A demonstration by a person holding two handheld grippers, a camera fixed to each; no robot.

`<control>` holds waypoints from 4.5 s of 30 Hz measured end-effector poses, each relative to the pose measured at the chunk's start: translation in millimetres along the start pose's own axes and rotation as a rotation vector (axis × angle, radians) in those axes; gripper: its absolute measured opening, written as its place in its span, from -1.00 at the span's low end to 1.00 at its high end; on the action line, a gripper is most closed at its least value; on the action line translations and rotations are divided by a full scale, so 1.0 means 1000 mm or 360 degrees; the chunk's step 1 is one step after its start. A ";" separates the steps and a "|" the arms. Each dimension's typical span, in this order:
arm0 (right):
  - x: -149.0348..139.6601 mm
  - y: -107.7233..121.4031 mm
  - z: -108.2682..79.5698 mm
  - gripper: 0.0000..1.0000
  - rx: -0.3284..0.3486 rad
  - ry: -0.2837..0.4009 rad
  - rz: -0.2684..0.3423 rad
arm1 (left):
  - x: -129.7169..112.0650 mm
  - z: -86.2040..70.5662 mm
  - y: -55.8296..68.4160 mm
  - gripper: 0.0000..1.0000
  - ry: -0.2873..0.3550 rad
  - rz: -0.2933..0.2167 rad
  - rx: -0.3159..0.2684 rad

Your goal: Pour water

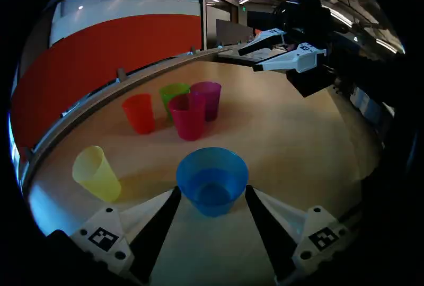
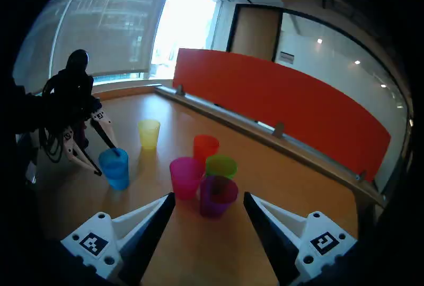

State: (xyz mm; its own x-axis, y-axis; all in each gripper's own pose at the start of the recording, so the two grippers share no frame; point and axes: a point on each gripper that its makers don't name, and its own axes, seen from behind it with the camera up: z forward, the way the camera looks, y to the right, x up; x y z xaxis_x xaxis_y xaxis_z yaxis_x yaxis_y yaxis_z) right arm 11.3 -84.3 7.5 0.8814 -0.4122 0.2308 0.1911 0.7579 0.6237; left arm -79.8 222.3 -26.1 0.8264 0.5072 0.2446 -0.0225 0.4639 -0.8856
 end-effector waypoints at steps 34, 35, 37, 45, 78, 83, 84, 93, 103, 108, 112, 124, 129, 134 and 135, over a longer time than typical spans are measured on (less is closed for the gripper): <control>-0.008 0.006 0.003 1.00 -0.0028 0.0017 0.0027 | 0.010 0.017 0.000 0.74 0.0047 -0.0034 0.0029; -0.008 0.006 0.003 1.00 -0.0030 0.0021 0.0027 | 0.011 0.017 0.000 0.74 0.0048 -0.0036 0.0032; -0.006 0.005 0.003 1.00 -0.0032 0.0029 0.0030 | 0.011 0.016 0.000 0.73 0.0053 -0.0042 0.0040; -0.001 0.007 0.004 1.00 -0.0045 0.0045 0.0040 | 0.024 0.007 -0.004 0.73 0.0141 -0.0081 0.0092; 0.034 0.028 0.083 1.00 0.0014 -0.0086 0.0005 | 0.079 -0.086 0.008 0.73 0.0540 -0.0145 0.0369; 0.034 0.030 0.099 1.00 0.0036 -0.0129 -0.0004 | 0.078 -0.089 0.009 0.73 0.0548 -0.0148 0.0369; 0.033 0.031 0.103 1.00 0.0043 -0.0142 -0.0006 | 0.078 -0.090 0.009 0.73 0.0550 -0.0148 0.0371; 0.023 0.030 0.135 1.00 0.0117 -0.0258 0.0070 | 0.076 -0.096 0.005 0.73 0.0568 -0.0176 0.0384; 0.016 0.027 0.162 1.00 0.0173 -0.0364 0.0103 | 0.071 -0.096 0.000 0.73 0.0569 -0.0187 0.0397; 0.008 0.027 0.172 1.00 0.0162 -0.0420 0.0082 | 0.067 -0.097 -0.003 0.73 0.0569 -0.0199 0.0398; 0.005 0.030 0.177 1.00 0.0136 -0.0441 0.0068 | 0.065 -0.096 -0.004 0.73 0.0567 -0.0201 0.0396; -0.004 0.030 0.180 1.00 0.0141 -0.0505 0.0103 | 0.064 -0.096 -0.005 0.73 0.0569 -0.0197 0.0393; -0.005 0.028 0.179 1.00 0.0149 -0.0526 0.0115 | 0.065 -0.096 -0.006 0.73 0.0575 -0.0202 0.0394; -0.007 0.028 0.178 0.99 0.0147 -0.0557 0.0152 | 0.064 -0.096 -0.005 0.73 0.0577 -0.0203 0.0390; -0.008 0.029 0.178 0.99 0.0146 -0.0566 0.0163 | 0.064 -0.096 -0.005 0.73 0.0576 -0.0203 0.0388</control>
State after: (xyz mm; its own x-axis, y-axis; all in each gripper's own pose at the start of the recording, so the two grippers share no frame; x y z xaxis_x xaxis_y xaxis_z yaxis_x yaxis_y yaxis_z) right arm -66.9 -149.0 156.1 0.6858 -0.4984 0.5303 0.0559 0.7626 0.6445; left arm 27.0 182.6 -43.9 0.9737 0.1685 0.1534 -0.0040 0.6857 -0.7279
